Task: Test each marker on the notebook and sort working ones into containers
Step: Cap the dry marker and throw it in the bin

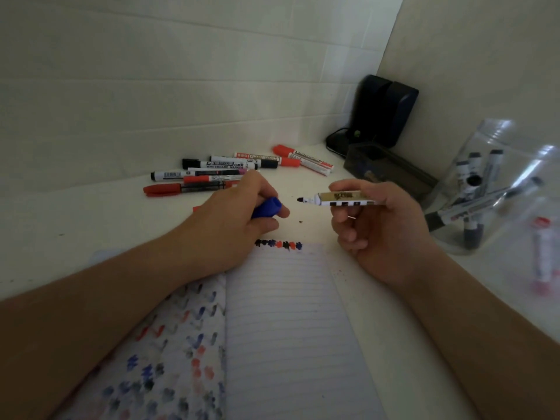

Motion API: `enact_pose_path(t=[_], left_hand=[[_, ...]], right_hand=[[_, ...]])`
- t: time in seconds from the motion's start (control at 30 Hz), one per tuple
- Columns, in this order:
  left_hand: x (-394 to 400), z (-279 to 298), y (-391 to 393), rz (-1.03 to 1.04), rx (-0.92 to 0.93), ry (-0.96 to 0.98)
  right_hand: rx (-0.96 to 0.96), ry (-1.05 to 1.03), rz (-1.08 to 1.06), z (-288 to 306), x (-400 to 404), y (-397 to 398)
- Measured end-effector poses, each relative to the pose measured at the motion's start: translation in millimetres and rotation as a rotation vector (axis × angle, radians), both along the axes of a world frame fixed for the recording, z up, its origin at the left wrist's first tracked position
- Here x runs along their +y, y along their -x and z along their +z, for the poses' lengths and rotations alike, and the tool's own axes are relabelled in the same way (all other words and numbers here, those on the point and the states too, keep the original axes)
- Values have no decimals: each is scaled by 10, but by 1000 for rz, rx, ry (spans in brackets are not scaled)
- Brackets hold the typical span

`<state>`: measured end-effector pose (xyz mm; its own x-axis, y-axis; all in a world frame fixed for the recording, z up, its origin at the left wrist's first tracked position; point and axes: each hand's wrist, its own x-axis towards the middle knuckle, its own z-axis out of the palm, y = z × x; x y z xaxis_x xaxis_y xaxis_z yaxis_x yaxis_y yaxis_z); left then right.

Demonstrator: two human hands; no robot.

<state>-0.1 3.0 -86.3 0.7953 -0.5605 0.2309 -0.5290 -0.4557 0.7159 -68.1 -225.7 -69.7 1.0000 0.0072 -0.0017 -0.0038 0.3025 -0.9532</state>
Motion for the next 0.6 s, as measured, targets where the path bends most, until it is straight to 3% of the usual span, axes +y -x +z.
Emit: enact_pose_path(t=[0.6], left_hand=[[10, -12, 8, -25, -140, -33]], right_hand=[[38, 342, -87, 4, 119, -20]])
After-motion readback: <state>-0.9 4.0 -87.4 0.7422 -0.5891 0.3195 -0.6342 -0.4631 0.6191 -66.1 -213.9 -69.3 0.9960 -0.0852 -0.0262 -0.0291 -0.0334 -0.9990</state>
